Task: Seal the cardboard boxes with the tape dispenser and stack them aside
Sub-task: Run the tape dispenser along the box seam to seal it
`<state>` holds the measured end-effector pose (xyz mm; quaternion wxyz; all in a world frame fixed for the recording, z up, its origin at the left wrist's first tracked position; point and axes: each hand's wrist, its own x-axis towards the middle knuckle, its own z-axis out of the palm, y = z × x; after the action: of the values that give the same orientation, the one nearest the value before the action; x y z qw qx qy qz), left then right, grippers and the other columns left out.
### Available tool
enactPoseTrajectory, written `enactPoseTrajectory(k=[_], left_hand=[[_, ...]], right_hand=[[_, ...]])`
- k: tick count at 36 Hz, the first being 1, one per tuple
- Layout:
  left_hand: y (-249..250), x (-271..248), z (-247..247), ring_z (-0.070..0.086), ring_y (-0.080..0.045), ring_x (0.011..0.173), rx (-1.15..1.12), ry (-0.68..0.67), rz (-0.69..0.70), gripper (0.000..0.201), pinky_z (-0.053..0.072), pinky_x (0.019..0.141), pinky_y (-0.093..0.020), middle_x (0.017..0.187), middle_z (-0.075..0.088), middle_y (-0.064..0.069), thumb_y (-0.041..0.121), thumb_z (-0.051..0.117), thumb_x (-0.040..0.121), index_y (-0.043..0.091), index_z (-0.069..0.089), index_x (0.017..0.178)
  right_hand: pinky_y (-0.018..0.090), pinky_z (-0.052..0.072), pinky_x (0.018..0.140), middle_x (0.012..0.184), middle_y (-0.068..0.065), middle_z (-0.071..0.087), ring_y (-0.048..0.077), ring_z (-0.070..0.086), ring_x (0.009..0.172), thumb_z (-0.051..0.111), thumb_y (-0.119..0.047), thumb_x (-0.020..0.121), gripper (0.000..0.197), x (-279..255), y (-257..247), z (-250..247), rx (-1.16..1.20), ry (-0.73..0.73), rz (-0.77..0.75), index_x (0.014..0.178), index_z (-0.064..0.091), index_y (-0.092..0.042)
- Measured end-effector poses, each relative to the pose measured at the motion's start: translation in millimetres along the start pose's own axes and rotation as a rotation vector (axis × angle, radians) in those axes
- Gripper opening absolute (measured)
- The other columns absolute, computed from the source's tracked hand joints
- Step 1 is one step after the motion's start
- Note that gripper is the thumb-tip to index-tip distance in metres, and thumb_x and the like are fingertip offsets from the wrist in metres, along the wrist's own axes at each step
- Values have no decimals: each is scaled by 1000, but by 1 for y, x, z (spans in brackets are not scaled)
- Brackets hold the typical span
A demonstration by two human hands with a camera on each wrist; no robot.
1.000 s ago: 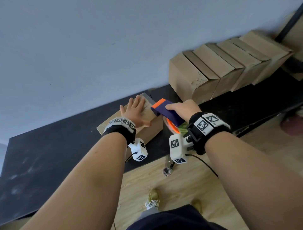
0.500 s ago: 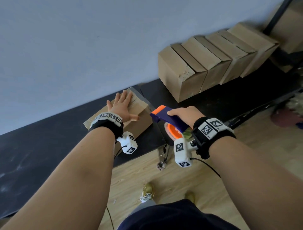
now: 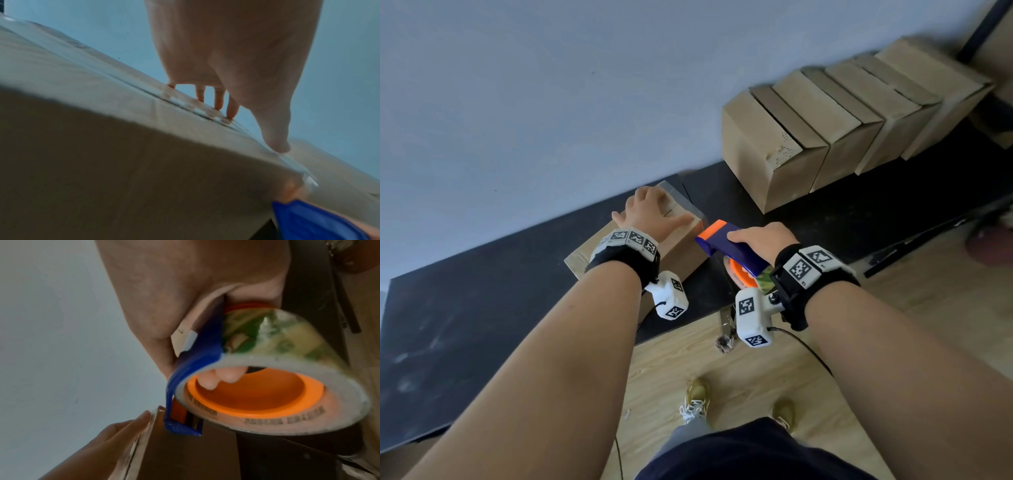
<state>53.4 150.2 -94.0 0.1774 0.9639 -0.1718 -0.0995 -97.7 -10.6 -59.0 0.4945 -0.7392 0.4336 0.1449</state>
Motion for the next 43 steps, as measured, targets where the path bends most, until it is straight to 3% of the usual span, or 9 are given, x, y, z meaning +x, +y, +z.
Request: enactPoseTrajectory(k=[4, 8, 14, 20, 25, 31, 35, 38, 43], left_hand=[[4, -1, 8, 30, -22, 134, 20, 41, -17, 68, 3, 114, -60, 137, 35, 9, 68, 60, 71, 32, 42, 125], [-1, -4, 15, 23, -21, 139, 80, 101, 30, 77, 2, 112, -64, 148, 29, 5, 70, 54, 77, 29, 33, 138], [-4, -2, 22, 14, -20, 143, 120, 104, 39, 85, -1, 112, -65, 154, 21, 4, 76, 46, 79, 28, 24, 145], [-5, -4, 23, 14, -20, 144, 94, 124, 45, 85, -4, 112, -64, 154, 21, 4, 76, 45, 78, 28, 26, 145], [-5, -4, 25, 12, -18, 144, 96, 133, 34, 83, -7, 112, -63, 153, 21, 6, 74, 45, 79, 29, 25, 145], [-2, -5, 31, 9, -17, 145, 128, 156, 7, 78, -8, 112, -62, 153, 20, 9, 72, 40, 80, 31, 25, 145], [-3, -5, 32, 10, -17, 145, 135, 173, 4, 77, -8, 113, -61, 153, 21, 9, 72, 39, 80, 31, 27, 144], [-1, -7, 33, 9, -18, 145, 158, 174, 5, 77, -7, 112, -61, 154, 20, 9, 72, 37, 82, 29, 26, 145], [0, -9, 32, 7, -20, 146, 158, 169, 12, 72, -7, 113, -61, 155, 19, 7, 71, 31, 87, 28, 27, 145]], right_hand=[[29, 46, 77, 105, 10, 63, 24, 61, 94, 70, -43, 83, 47, 5, -8, 0, -3, -10, 14, 111, 55, -8], [30, 44, 72, 86, 6, 58, 20, 58, 79, 71, -39, 84, 41, 11, -13, -2, 9, -23, 35, 104, 52, -9], [37, 49, 93, 104, 11, 65, 27, 63, 99, 70, -37, 83, 40, 17, -23, -7, 24, -74, 49, 106, 58, -7], [36, 48, 86, 85, 12, 66, 25, 61, 71, 60, -35, 91, 26, 22, -26, -13, 51, -243, 99, 96, 63, -10], [41, 46, 100, 90, 13, 64, 27, 61, 82, 57, -34, 95, 25, 29, -23, -15, 27, -276, 73, 92, 62, -10], [29, 45, 62, 79, 10, 67, 23, 61, 65, 67, -31, 87, 21, 43, -9, -17, -125, -190, 102, 85, 67, -11], [29, 45, 59, 78, 9, 65, 22, 61, 66, 72, -34, 84, 29, 48, 14, -16, -148, -79, 158, 90, 64, -8], [31, 48, 74, 93, 10, 67, 24, 63, 80, 70, -39, 86, 34, 53, 23, -11, -93, 9, 119, 94, 61, -7], [33, 42, 85, 125, 15, 59, 32, 57, 114, 58, -32, 94, 46, 62, 10, 2, -194, 61, 108, 129, 53, -3]])
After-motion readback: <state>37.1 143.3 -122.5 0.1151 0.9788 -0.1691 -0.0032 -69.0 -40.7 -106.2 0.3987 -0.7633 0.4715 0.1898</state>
